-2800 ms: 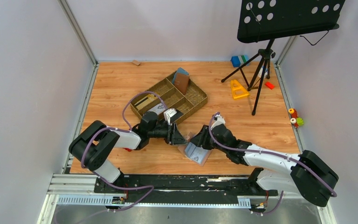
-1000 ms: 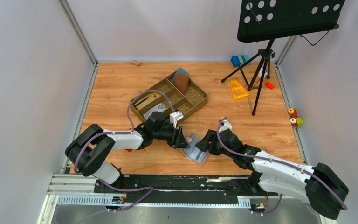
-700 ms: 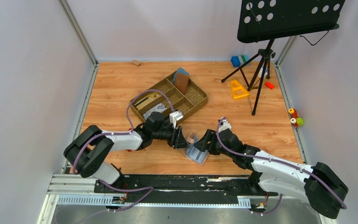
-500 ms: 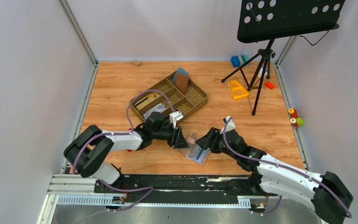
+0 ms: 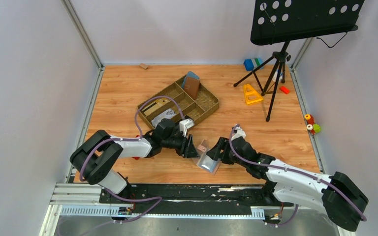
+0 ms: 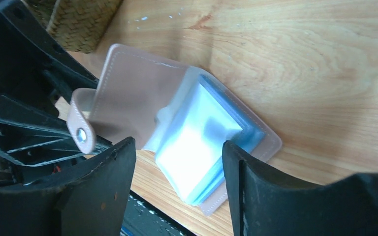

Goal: Take the credit cards out of the card holder
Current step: Open the card holder at the center of the board.

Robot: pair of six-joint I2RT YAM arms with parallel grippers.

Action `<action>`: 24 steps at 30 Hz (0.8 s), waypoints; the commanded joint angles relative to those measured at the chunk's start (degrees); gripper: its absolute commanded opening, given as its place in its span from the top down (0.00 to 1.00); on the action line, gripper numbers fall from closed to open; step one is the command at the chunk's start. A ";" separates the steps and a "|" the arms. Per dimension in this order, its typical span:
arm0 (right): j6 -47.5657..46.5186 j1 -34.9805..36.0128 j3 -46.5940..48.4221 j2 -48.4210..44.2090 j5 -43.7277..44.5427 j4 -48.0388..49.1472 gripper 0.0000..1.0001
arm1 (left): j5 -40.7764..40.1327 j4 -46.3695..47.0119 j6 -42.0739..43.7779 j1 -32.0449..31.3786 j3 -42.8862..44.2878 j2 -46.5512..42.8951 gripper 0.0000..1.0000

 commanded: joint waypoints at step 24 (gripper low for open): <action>3.07 0.25 0.44 -0.63 3.32 -1.40 0.33 | -2.57 -6.83 3.07 -1.32 6.37 6.70 0.70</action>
